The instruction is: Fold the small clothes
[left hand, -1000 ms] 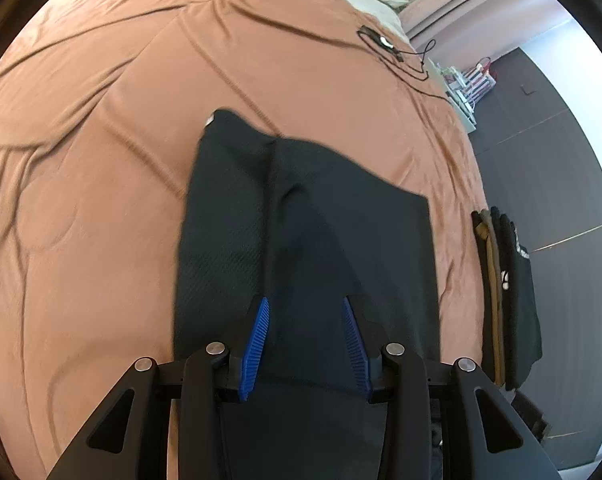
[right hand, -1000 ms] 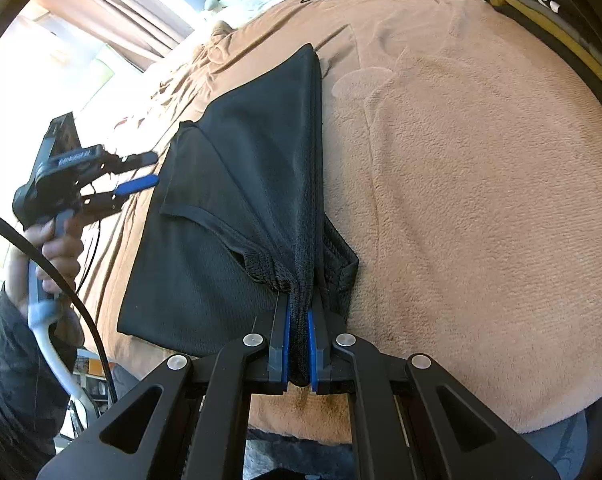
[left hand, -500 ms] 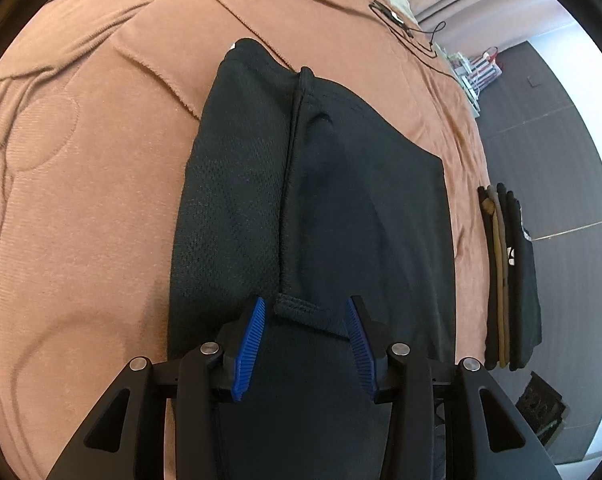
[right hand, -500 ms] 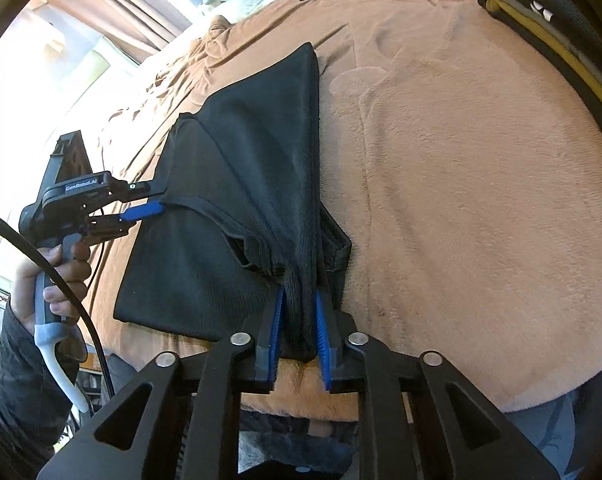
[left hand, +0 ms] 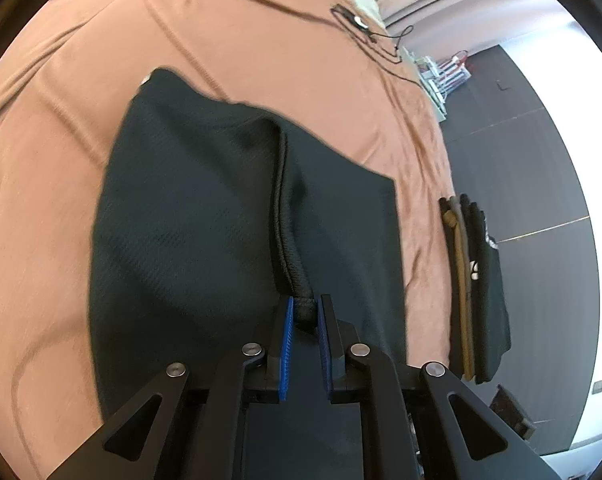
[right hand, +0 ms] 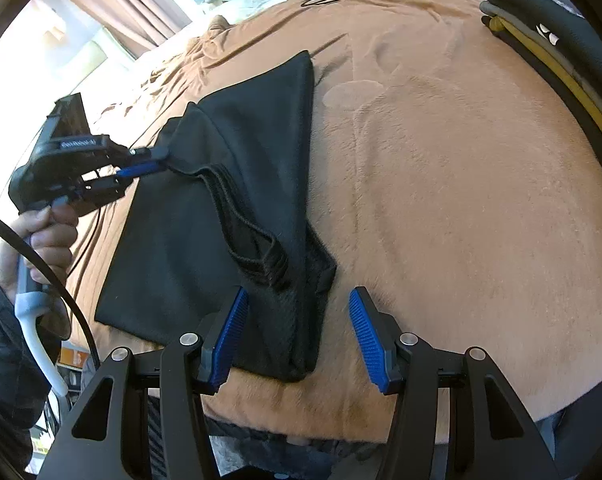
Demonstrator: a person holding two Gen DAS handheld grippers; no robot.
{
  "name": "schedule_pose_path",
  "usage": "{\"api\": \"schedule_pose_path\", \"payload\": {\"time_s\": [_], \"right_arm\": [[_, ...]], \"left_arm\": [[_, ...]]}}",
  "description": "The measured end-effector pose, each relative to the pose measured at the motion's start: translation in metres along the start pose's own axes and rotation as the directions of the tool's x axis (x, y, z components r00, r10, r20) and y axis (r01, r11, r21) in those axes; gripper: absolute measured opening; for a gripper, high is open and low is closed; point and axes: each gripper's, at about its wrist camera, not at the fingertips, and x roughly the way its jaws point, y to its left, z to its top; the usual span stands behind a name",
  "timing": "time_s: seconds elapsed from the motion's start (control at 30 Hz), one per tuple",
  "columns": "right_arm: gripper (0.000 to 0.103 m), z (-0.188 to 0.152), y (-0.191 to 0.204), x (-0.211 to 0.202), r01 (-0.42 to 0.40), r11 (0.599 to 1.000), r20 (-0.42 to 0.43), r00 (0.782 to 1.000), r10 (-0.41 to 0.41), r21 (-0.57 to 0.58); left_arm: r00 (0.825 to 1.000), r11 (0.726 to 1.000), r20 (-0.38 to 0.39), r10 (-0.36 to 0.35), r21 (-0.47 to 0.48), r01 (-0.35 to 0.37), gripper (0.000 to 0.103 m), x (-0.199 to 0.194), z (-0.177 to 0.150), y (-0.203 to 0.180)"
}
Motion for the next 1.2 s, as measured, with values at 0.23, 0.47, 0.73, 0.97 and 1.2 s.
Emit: {"api": "schedule_pose_path", "payload": {"time_s": [0.23, 0.47, 0.73, 0.97, 1.2], "right_arm": [[0.051, 0.007, -0.009, -0.001, -0.01, 1.0, 0.009, 1.0, 0.009, 0.024], [0.047, 0.011, -0.017, -0.005, -0.022, 0.999, 0.01, 1.0, 0.021, 0.049], [0.055, 0.014, -0.018, -0.01, -0.078, 0.996, 0.02, 0.997, 0.077, 0.039], [0.055, 0.012, -0.008, 0.003, -0.036, 0.999, -0.023, 0.999, 0.035, -0.024], [0.033, 0.018, -0.021, 0.002, -0.045, 0.998, -0.017, 0.999, 0.046, 0.039]], "left_arm": [[1.0, 0.999, 0.0, -0.022, 0.04, 0.022, 0.011, 0.014, 0.025, -0.023], [0.999, 0.995, -0.008, -0.04, 0.086, 0.041, 0.011, 0.034, 0.048, -0.049], [1.0, 0.994, -0.023, -0.017, 0.112, 0.019, 0.011, 0.063, 0.068, -0.063], [0.999, 0.99, -0.017, 0.028, 0.14, -0.026, 0.033, 0.071, 0.074, -0.065], [0.997, 0.985, 0.026, 0.072, 0.155, -0.075, 0.035, 0.045, 0.062, -0.049]]}}
